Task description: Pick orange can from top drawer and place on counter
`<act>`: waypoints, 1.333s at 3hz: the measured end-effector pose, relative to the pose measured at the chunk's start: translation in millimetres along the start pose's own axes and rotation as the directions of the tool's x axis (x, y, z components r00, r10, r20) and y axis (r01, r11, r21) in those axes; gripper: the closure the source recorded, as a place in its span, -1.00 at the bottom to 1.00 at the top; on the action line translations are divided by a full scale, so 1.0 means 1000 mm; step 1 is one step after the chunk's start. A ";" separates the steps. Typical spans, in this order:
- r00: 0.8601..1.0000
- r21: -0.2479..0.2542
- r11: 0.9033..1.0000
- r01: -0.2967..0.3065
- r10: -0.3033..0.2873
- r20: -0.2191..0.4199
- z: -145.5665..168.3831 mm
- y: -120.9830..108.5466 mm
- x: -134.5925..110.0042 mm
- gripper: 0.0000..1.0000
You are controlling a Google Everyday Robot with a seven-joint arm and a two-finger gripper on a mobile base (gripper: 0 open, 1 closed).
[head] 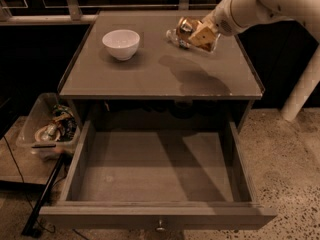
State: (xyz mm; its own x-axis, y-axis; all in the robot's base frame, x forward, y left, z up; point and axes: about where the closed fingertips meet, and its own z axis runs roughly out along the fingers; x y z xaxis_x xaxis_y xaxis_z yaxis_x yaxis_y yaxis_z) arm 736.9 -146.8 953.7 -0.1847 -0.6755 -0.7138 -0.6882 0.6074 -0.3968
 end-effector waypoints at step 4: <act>0.999 -0.248 0.968 0.020 -0.032 -0.043 0.050 0.069 0.027 1.00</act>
Offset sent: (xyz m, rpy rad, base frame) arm -0.0478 0.0136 -0.0418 -0.0243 0.1726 0.1480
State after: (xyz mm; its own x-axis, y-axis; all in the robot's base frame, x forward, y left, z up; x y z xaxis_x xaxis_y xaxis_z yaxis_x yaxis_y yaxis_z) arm 719.1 -102.2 878.3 -0.1928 -0.7122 -0.6750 -0.8444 0.4708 -0.2556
